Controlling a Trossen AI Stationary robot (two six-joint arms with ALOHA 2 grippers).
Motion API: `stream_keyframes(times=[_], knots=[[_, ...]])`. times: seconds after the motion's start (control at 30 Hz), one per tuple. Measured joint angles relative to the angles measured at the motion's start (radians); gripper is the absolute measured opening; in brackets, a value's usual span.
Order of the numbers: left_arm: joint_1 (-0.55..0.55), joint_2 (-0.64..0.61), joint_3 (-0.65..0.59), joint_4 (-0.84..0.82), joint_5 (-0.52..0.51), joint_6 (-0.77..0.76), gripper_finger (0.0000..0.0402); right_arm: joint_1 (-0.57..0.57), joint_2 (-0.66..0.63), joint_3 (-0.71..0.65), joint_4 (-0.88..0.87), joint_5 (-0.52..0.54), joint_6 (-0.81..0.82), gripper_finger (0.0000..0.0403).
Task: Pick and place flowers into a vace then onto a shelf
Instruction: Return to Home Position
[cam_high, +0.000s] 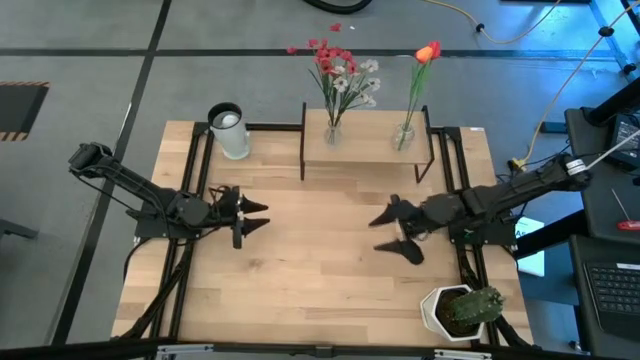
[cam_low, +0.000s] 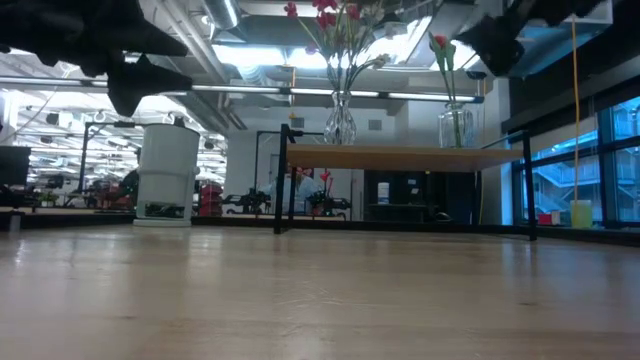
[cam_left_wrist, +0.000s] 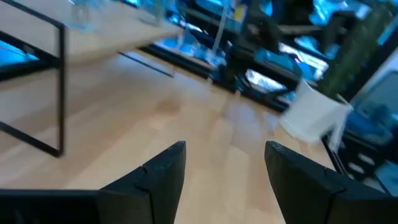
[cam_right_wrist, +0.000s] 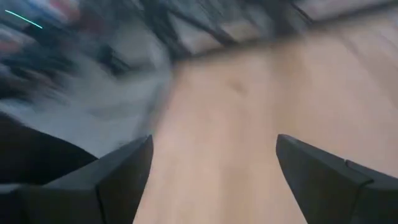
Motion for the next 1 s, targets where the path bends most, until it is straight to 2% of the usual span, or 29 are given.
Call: stream_keyframes(times=[0.13,0.23,0.3,0.4,0.53,0.67,0.83,1.0], knots=[[0.002,-0.006,0.0,0.033,-0.031,0.027,0.0212,-0.003,-0.055,-0.239,0.522,-0.119,-0.002,0.0342],[0.013,-0.019,0.0,0.034,-0.023,0.037,0.0212,-0.002,-0.072,-0.373,0.756,-0.138,0.025,0.0342],[0.028,-0.032,0.0,0.031,-0.017,0.047,0.0212,-0.002,-0.08,-0.433,0.847,-0.14,0.028,0.0342],[0.079,-0.061,0.0,0.029,0.028,0.058,0.0212,-0.002,-0.088,-0.497,0.937,-0.139,0.024,0.0342],[0.184,-0.11,0.0,0.029,0.17,0.107,0.0212,-0.002,-0.113,-0.564,1.015,-0.139,0.02,0.0342],[0.295,-0.154,0.0,0.022,0.255,0.141,0.0212,-0.002,-0.139,-0.593,1.051,-0.14,-0.003,0.0342],[0.386,-0.199,-0.057,0.049,0.268,0.142,0.0212,-0.002,-0.153,-0.593,1.048,-0.14,-0.057,0.0342],[0.423,-0.256,-0.207,0.246,0.306,0.095,0.0212,-0.003,-0.153,-0.593,1.041,-0.14,-0.058,0.0342]])
